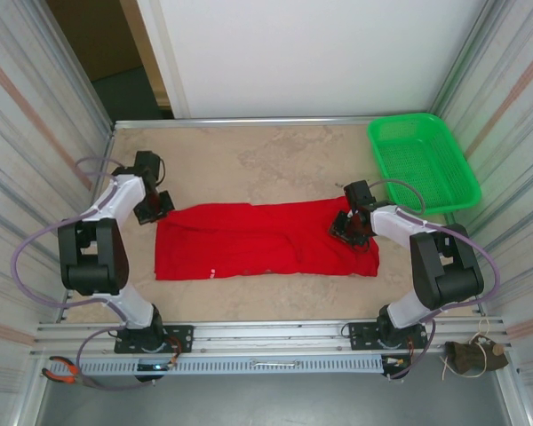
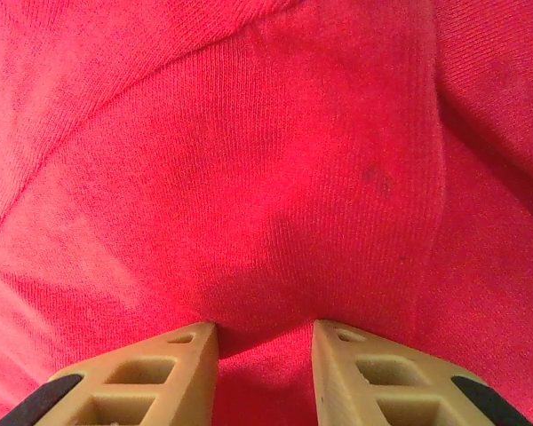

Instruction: Fold the inside-out t-shirt

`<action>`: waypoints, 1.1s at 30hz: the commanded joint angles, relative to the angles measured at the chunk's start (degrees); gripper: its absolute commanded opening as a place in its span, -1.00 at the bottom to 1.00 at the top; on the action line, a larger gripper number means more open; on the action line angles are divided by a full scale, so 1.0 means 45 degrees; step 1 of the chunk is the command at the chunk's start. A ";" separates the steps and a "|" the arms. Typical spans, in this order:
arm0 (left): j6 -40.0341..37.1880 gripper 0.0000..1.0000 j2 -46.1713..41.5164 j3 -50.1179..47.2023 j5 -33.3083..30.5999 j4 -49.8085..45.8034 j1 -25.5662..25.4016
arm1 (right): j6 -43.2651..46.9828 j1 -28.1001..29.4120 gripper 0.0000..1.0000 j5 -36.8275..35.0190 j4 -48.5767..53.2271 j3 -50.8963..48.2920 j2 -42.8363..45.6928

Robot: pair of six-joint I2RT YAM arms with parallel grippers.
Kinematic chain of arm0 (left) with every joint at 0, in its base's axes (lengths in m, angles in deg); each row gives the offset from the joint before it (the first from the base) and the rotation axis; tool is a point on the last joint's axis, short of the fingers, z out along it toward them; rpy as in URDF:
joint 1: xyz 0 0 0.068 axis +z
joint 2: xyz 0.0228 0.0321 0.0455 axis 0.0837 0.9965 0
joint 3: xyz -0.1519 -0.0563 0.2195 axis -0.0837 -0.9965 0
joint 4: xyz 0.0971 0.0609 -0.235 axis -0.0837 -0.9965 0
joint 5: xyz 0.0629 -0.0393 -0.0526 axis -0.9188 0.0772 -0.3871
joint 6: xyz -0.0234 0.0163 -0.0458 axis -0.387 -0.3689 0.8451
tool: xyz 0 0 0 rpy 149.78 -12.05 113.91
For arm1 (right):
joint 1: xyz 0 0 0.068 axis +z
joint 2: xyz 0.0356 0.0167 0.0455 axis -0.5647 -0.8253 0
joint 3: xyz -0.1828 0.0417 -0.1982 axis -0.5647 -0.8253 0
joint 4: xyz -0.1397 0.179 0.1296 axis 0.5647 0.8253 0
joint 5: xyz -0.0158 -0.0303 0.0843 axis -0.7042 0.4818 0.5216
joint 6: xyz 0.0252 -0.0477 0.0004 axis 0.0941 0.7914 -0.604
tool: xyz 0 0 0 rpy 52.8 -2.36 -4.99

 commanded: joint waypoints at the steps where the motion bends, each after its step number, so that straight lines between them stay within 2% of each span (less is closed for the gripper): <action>1: 0.0837 -1.00 -0.0251 -0.0785 0.0305 0.0192 0.0537 | -0.0314 -0.0160 -0.35 -0.0486 0.0195 -0.0355 0.0117; 3: 0.1013 -1.00 0.0070 -0.0991 0.0634 0.0296 0.0960 | -0.0318 -0.0180 -0.35 -0.0487 0.0214 -0.0384 0.0128; 4: 0.1033 -0.90 0.0249 -0.1017 0.0735 0.0424 0.1171 | -0.0317 -0.0208 -0.35 -0.0483 0.0214 -0.0394 0.0124; 6: 0.1031 -0.52 0.0534 -0.0758 0.0755 0.0477 0.1468 | -0.0292 -0.0201 -0.35 -0.0492 0.0214 -0.0385 0.0105; 9: 0.1033 -0.25 0.0668 0.0170 0.0734 0.0136 0.1432 | -0.0292 -0.0221 -0.35 -0.0496 0.0251 -0.0363 0.0082; 15: 0.2120 -0.19 -0.0414 0.0893 0.1356 0.0302 -0.0029 | -0.0289 -0.0238 -0.35 -0.0641 0.0370 -0.0373 0.0086; 19: 0.3511 -0.19 -0.0617 -0.0185 0.2538 0.2143 -0.1178 | -0.0313 -0.0278 -0.35 -0.0740 0.0409 -0.0383 0.0058; 21: 0.4015 -0.19 -0.0245 -0.0733 0.2538 0.2726 -0.1390 | -0.0363 -0.0283 -0.35 -0.0864 0.0482 -0.0364 0.0007; 23: 0.4172 -0.19 0.0210 -0.1185 0.2272 0.3088 -0.1264 | -0.0438 -0.0280 -0.35 -0.0984 0.0516 -0.0380 -0.0047; 27: 0.4243 -0.20 0.0871 -0.1818 0.2331 0.3870 -0.0312 | -0.0665 -0.0321 -0.35 -0.1359 0.0769 -0.0422 -0.0187; 33: 0.4106 -0.20 0.1102 -0.1766 0.2264 0.4116 0.0702 | -0.1043 -0.0424 -0.35 -0.1883 0.1330 -0.0422 -0.0143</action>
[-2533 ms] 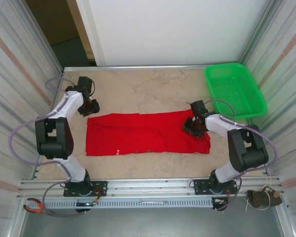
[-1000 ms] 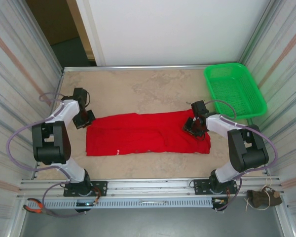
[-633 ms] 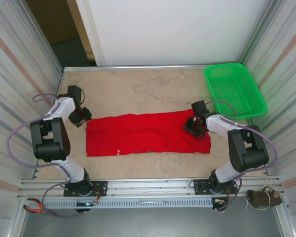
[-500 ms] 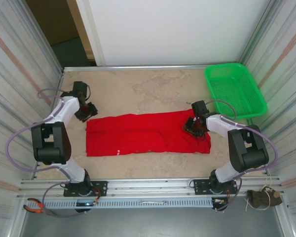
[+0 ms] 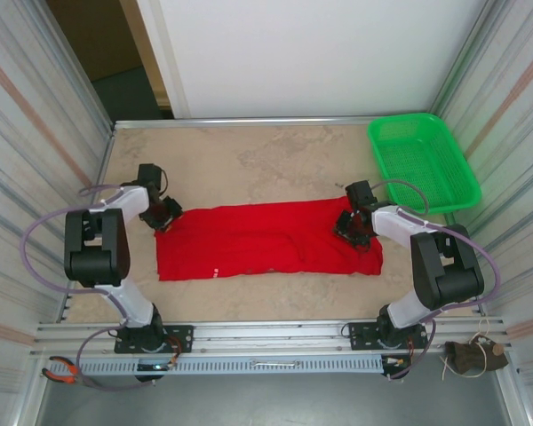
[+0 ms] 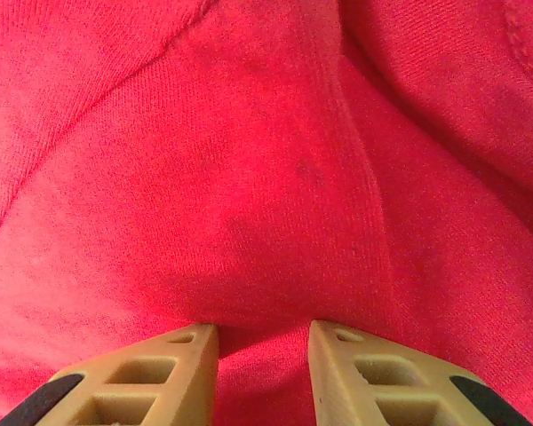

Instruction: Fold the inside-out t-shirt

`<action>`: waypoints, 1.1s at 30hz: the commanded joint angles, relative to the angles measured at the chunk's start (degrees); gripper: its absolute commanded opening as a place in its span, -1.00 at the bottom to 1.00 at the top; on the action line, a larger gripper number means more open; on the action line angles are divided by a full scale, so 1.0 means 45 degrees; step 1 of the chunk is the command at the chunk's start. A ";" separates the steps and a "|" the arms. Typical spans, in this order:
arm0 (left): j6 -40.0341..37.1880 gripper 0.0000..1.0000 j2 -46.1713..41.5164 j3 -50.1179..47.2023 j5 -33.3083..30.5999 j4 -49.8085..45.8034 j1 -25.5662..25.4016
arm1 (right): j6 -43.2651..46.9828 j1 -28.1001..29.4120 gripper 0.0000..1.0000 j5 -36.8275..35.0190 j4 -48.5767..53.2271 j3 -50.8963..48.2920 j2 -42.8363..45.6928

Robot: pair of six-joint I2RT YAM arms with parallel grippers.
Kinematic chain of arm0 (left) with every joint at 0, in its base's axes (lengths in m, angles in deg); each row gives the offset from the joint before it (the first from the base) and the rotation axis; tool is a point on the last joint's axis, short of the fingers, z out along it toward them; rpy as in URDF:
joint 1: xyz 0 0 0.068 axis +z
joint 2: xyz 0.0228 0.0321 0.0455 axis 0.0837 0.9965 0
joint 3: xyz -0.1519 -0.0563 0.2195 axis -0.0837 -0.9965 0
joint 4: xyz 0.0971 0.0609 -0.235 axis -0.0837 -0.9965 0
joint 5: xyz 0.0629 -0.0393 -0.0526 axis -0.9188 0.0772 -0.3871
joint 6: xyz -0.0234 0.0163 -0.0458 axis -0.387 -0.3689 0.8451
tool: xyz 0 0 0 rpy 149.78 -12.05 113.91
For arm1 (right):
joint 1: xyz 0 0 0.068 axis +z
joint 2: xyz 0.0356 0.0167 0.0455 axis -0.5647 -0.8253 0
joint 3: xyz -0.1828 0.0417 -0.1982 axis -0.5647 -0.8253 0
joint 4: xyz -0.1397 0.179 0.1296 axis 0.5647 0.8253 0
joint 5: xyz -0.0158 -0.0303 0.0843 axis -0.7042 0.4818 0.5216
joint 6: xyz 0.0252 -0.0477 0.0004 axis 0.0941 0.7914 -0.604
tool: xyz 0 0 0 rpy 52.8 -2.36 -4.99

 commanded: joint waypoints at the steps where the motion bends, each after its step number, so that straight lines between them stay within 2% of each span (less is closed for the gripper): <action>1: 0.0154 -0.20 0.0236 0.0077 -0.0299 0.0203 0.0454 | -0.0527 -0.0282 -0.35 -0.1142 0.1377 -0.0354 -0.0170; 7: -0.0202 -0.20 0.0988 0.0862 0.0036 -0.0153 0.1147 | -0.0778 -0.0297 -0.35 -0.1126 0.1566 -0.0448 -0.0039; 12: -0.0491 -0.19 -0.0113 0.1482 0.0285 -0.0692 0.1174 | -0.0974 -0.0266 -0.35 -0.1067 0.1554 -0.0570 0.0079; 17: 0.0774 -0.14 -0.1678 0.0129 0.0794 0.0104 -0.0474 | -0.1258 -0.0191 -0.35 -0.0892 0.1494 -0.0667 0.0188; 21: 0.1803 -0.14 -0.1201 -0.1077 0.1044 0.1334 -0.1230 | -0.1628 0.0127 -0.35 -0.1032 0.1653 -0.0703 0.0289; 25: 0.1584 -0.14 0.0215 -0.0945 0.0958 0.1438 -0.0625 | -0.2337 0.0719 -0.35 -0.1175 0.1815 -0.1030 0.0749; 29: 0.0711 -0.15 0.1075 0.0151 0.0456 0.0878 0.0217 | -0.3177 0.1666 -0.33 -0.1296 0.2301 -0.1162 0.1927; 33: -0.0262 -0.15 0.1334 0.1701 0.0694 0.0196 0.0731 | -0.2617 0.1362 -0.25 -0.1829 0.3310 -0.0481 0.3340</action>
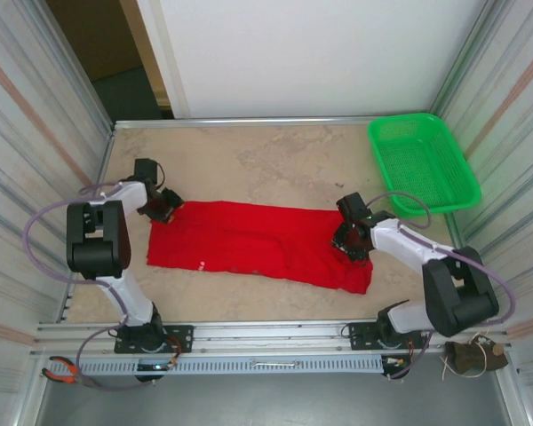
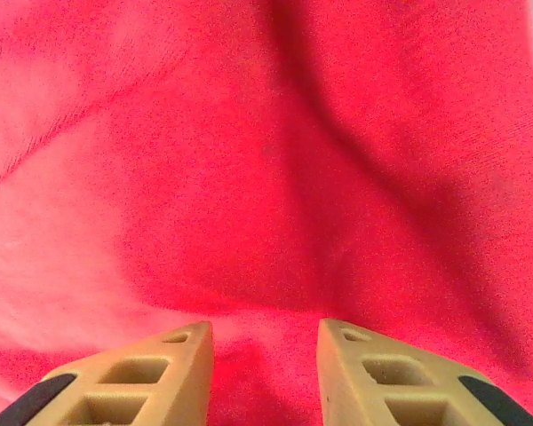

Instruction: Fold the inside-out t-shirt

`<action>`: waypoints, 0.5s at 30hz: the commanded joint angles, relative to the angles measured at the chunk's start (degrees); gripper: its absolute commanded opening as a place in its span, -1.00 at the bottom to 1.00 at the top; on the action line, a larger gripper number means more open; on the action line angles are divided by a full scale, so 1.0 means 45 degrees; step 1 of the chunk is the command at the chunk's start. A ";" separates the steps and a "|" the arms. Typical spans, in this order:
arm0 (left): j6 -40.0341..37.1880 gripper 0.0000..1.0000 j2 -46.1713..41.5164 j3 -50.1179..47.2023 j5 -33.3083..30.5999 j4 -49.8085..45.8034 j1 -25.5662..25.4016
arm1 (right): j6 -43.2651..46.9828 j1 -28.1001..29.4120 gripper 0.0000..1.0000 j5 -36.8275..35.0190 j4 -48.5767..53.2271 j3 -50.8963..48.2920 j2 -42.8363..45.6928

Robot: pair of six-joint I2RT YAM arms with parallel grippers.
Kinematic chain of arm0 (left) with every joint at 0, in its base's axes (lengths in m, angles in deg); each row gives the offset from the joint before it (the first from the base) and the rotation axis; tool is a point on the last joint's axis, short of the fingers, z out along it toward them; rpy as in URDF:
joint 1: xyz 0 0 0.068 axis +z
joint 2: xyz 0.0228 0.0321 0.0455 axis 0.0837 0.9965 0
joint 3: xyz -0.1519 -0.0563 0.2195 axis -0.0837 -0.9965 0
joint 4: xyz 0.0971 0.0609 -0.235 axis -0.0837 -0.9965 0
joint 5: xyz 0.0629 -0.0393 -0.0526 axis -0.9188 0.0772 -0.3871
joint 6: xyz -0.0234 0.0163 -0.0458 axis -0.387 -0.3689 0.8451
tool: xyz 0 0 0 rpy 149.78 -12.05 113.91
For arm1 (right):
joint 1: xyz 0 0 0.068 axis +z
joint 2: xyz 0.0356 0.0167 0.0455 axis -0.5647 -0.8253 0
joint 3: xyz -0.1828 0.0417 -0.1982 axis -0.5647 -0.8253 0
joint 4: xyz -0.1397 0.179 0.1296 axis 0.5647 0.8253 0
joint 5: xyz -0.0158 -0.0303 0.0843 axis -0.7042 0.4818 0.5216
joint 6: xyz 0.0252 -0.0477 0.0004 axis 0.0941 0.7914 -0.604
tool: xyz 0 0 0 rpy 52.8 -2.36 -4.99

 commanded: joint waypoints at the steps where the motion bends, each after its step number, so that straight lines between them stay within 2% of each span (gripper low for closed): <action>1: -0.1131 -0.15 0.0245 0.1081 -0.0137 -0.0941 0.0305 | 0.0254 -0.0732 -0.22 -0.0848 0.1611 0.0661 0.1129; 3: -0.1290 -0.14 -0.0130 0.1460 0.0447 -0.1064 0.0139 | 0.1078 -0.1679 -0.14 -0.0691 0.1955 0.0898 0.1403; 5: -0.1330 -0.13 -0.0786 0.1512 0.0931 -0.1092 -0.0326 | 0.1905 -0.2649 0.15 -0.0161 0.1992 0.0890 0.1544; 7: -0.1262 -0.11 -0.1464 0.1446 0.1313 -0.1204 -0.1004 | 0.2614 -0.3335 0.31 0.0412 0.1970 0.0818 0.1509; 10: -0.0931 -0.07 -0.2453 0.1003 0.1576 -0.0904 -0.2661 | 0.3482 -0.3845 0.44 0.1401 0.1474 0.0491 0.1314; 15: -0.0572 -0.06 -0.2762 0.0746 0.1486 -0.0133 -0.5867 | 0.4015 -0.4319 0.49 0.2899 0.0200 -0.0143 0.0977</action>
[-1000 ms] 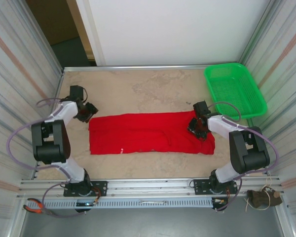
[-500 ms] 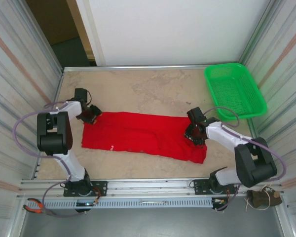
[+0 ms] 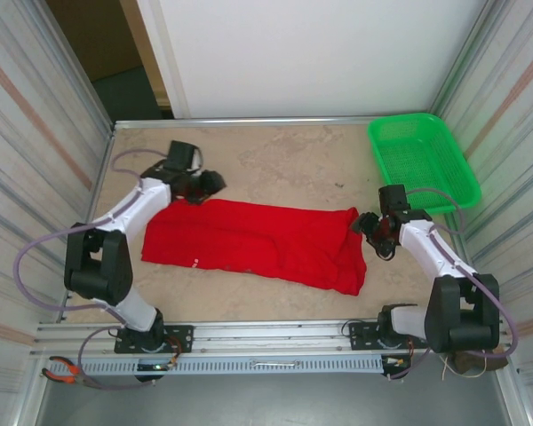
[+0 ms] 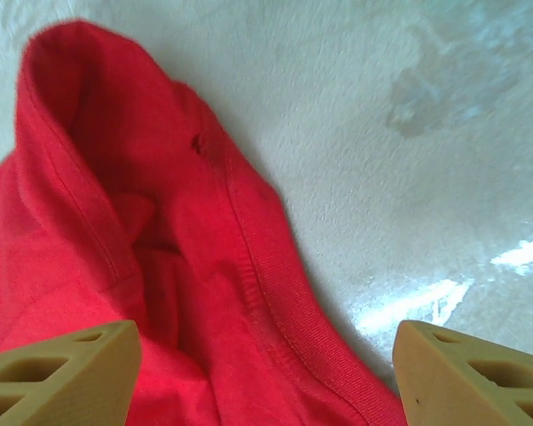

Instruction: Fold the inside-out t-shirt

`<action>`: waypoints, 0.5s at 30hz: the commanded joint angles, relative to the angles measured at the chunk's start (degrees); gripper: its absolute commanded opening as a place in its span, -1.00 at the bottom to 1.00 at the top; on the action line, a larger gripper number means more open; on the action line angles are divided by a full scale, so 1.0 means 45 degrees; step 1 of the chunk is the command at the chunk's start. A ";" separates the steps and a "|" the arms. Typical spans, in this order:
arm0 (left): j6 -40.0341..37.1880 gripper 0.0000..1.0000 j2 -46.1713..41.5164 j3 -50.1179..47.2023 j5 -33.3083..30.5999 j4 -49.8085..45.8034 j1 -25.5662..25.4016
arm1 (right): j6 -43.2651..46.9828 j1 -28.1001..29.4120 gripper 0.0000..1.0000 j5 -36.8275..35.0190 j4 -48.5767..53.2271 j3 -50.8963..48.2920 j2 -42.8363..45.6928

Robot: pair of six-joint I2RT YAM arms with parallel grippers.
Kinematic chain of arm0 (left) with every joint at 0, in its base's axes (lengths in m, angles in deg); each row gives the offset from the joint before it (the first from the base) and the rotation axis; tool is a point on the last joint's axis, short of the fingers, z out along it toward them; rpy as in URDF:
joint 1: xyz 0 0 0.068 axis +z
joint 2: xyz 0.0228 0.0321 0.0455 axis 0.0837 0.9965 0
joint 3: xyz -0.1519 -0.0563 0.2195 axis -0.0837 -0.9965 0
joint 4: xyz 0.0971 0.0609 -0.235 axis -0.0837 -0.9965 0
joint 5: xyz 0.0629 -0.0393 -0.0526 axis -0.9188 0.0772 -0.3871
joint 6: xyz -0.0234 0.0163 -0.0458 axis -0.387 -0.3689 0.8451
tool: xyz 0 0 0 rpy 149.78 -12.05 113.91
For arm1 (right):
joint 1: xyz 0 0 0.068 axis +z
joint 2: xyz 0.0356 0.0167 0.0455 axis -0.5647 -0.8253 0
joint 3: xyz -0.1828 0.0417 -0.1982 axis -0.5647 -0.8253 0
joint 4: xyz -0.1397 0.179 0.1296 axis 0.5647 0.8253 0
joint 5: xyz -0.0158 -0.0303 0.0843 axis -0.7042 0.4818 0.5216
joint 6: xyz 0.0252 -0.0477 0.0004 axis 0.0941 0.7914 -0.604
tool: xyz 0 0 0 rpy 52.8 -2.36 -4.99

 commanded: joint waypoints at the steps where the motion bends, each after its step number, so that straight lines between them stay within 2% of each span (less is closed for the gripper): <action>1: 0.0296 -0.06 -0.0045 -0.0371 0.0439 0.0251 -0.1612 | 0.0946 -0.0145 0.49 0.1235 -0.0540 -0.0315 -0.0299; 7: 0.1421 -0.07 0.0678 -0.0823 0.0654 0.1871 -0.4132 | 0.0722 -0.0137 0.52 0.1243 -0.0769 -0.0823 -0.0505; 15: 0.2600 -0.08 0.2090 -0.1290 0.0539 0.3417 -0.5871 | 0.0369 0.0765 0.59 0.1588 -0.1539 -0.1202 -0.0976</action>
